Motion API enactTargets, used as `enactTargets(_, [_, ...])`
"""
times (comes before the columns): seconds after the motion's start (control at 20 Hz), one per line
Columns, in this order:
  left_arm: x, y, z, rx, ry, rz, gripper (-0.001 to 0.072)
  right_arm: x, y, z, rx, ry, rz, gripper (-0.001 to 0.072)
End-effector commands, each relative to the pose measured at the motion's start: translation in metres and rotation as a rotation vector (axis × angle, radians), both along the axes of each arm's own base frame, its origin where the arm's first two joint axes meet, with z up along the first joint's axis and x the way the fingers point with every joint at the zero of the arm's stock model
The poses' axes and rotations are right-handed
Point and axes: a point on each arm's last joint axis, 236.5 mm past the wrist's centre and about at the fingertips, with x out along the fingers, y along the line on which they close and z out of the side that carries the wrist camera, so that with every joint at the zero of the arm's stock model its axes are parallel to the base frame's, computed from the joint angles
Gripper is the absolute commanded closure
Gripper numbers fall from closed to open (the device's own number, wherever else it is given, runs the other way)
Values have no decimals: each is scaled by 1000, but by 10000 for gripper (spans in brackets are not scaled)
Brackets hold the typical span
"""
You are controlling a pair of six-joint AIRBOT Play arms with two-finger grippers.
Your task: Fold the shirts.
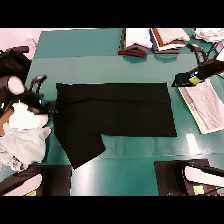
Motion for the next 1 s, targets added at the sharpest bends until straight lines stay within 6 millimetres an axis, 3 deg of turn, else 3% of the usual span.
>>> enactTargets(0.0, [-87, -3, -33, -30, 83, 97, 157, -7, 15, 37, -10, -107, 35, 366])
enactTargets(0.1, [-112, -14, -45, -84, 111, 130, 157, -6, 23, 47, -11, -149, 50, 366])
enactTargets(0.2, [-120, -22, -55, -123, 115, 150, 157, -8, 31, 50, -10, -157, 71, 366])
enactTargets(0.5, [-86, -40, -51, -230, -10, 230, 158, -12, 37, 49, -8, -143, 90, 367])
enactTargets(0.95, [-117, -35, -63, -185, 99, 186, 158, -23, 38, 44, -6, -95, 104, 372])
